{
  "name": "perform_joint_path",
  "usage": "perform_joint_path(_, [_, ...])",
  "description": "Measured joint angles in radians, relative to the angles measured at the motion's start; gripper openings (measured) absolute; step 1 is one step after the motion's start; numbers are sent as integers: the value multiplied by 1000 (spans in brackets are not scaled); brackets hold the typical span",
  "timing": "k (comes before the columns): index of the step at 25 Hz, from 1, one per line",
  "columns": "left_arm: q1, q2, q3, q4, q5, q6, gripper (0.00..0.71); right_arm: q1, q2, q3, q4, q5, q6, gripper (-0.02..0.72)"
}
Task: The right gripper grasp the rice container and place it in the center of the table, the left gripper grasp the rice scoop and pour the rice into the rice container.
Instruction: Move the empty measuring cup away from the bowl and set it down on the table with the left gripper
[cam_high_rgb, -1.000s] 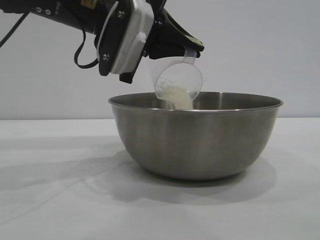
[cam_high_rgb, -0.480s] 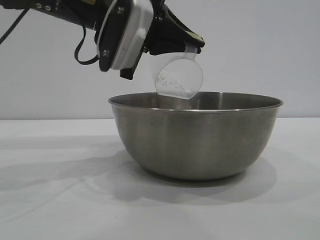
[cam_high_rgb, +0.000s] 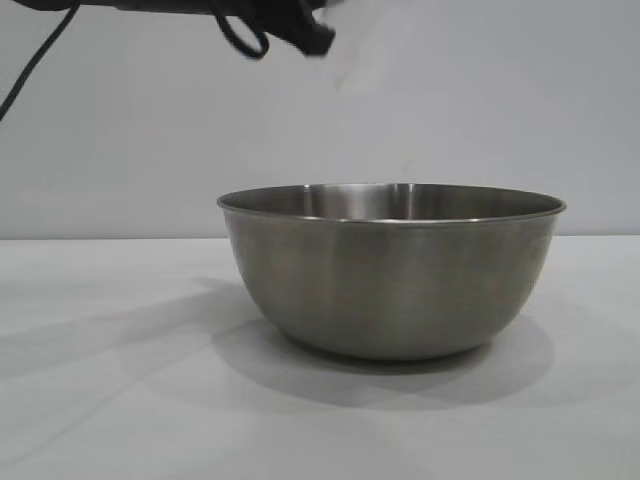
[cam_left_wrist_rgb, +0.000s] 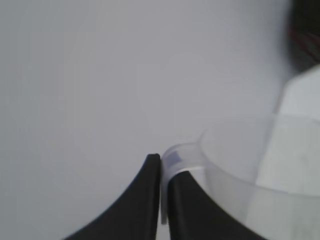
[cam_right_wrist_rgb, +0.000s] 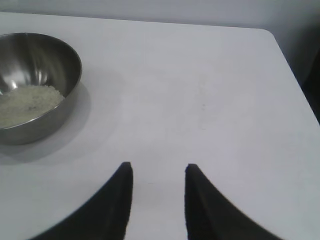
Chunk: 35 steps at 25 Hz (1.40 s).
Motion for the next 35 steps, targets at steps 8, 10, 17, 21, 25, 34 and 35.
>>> perform_joint_path(8, [84,-2,244,-120,-42,-12,0,0,0,0,0,0,0,243])
perform_joint_path(10, [84,2,294,-138,-55,-12,0,0,0,0,0,0,0,243])
perform_joint_path(17, [84,51,365,-146,-55,-12,0,0,0,0,0,0,0,243])
perform_joint_path(21, [84,56,384,-165,-59,-12,0,0,0,0,0,0,0,243])
perform_joint_path(25, [84,84,411,-171,-60,-12,0,0,0,0,0,0,0,243])
perform_joint_path(34, [84,90,480,-184,-60,-14,48,0,0,0,0,0,0,243])
perform_joint_path(35, [84,90,490,-184,-60,-14,106,0,0,0,0,0,0,243])
